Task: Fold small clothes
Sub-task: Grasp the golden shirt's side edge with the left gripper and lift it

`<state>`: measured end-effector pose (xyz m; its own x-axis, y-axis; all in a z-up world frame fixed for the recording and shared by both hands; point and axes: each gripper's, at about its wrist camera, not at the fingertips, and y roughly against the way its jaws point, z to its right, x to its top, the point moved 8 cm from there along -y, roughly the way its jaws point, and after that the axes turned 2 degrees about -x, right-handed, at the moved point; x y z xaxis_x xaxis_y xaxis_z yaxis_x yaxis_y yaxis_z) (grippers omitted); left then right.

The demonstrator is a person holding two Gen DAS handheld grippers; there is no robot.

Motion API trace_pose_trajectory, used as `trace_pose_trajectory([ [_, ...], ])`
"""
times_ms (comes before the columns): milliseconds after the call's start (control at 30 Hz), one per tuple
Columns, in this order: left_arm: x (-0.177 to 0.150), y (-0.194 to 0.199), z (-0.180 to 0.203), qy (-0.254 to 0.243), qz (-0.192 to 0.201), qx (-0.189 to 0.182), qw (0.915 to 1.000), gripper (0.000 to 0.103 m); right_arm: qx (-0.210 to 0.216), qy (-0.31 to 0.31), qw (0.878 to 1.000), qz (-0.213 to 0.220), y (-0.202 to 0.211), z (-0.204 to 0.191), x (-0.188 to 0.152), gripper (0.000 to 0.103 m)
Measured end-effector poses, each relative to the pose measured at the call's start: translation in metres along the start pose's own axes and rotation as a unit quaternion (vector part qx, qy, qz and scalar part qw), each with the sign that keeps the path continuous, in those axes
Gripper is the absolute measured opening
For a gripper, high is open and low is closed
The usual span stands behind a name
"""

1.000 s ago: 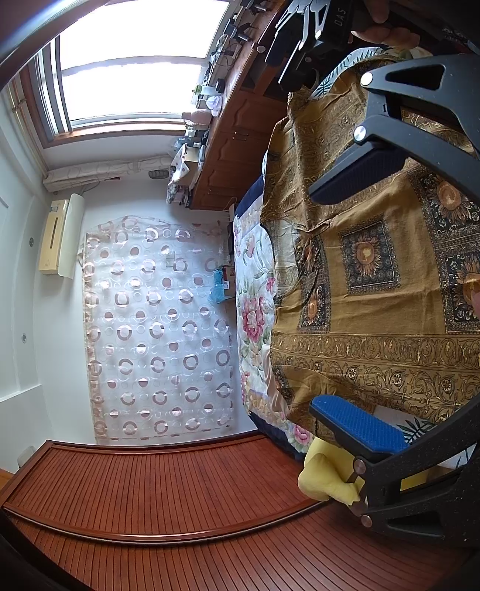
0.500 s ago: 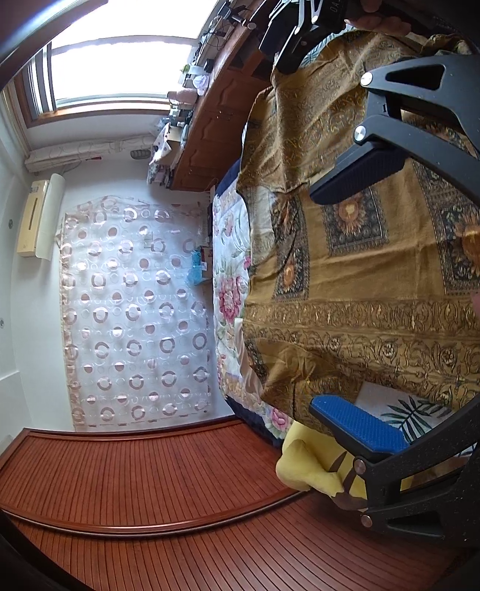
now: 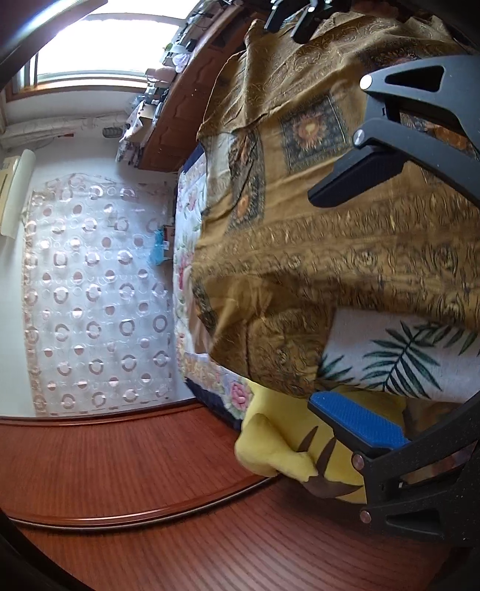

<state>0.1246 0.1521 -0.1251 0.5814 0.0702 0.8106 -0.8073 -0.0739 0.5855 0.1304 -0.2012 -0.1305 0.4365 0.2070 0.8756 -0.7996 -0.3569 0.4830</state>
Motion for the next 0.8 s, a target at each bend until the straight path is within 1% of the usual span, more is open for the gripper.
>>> trace_pose_trajectory([
  [67,-0.002,-0.008,-0.011,0.009,-0.010,-0.001,0.9999,0.089,0.010,0.001,1.000,-0.013,-0.003,-0.004,0.000,0.103],
  [100,-0.001,-0.015,-0.018,0.013,-0.015,-0.001,0.9998,0.088,0.015,0.002,1.000,-0.018,-0.004,-0.006,0.000,0.103],
  [200,-0.002,-0.032,-0.031,0.014,-0.031,0.000,0.9994,0.077,0.017,0.013,0.999,-0.028,0.000,-0.005,-0.001,0.103],
  [233,-0.003,-0.039,-0.036,0.018,-0.038,-0.001,0.9991,0.071,0.019,0.016,0.999,-0.032,0.000,-0.005,-0.001,0.103],
  [267,-0.004,-0.048,-0.043,0.024,-0.046,0.002,0.9987,0.063,0.021,0.016,0.999,-0.036,0.001,-0.004,-0.002,0.103],
  [300,-0.006,-0.057,-0.050,0.028,-0.057,0.008,0.9980,0.060,0.024,0.017,0.999,-0.039,0.001,-0.002,-0.002,0.103],
  [367,-0.009,-0.070,-0.057,0.029,-0.072,0.007,0.9969,0.051,0.025,0.021,0.998,-0.046,0.002,-0.002,-0.002,0.103],
  [500,-0.017,-0.094,-0.067,0.043,-0.106,-0.007,0.9934,0.049,0.025,0.032,0.998,-0.049,-0.001,0.001,-0.002,0.103],
  [567,-0.018,-0.103,-0.070,0.043,-0.119,-0.005,0.9920,0.049,0.023,0.036,0.998,-0.052,-0.004,0.001,-0.001,0.103],
  [633,-0.021,-0.111,-0.070,0.050,-0.129,-0.021,0.9902,0.049,0.022,0.038,0.998,-0.053,-0.005,0.002,0.001,0.103],
  [667,-0.023,-0.114,-0.071,0.058,-0.133,-0.030,0.9889,0.048,0.021,0.040,0.998,-0.052,-0.008,0.000,0.001,0.103],
  [700,-0.023,-0.116,-0.071,0.064,-0.137,-0.035,0.9879,0.044,0.021,0.041,0.998,-0.052,-0.009,-0.002,0.001,0.103],
  [733,-0.023,-0.117,-0.073,0.069,-0.137,-0.037,0.9875,0.035,0.020,0.042,0.998,-0.052,-0.013,-0.003,0.004,0.103],
  [800,-0.022,-0.116,-0.076,0.067,-0.132,-0.027,0.9886,0.022,0.018,0.043,0.998,-0.052,-0.013,-0.004,0.003,0.103],
])
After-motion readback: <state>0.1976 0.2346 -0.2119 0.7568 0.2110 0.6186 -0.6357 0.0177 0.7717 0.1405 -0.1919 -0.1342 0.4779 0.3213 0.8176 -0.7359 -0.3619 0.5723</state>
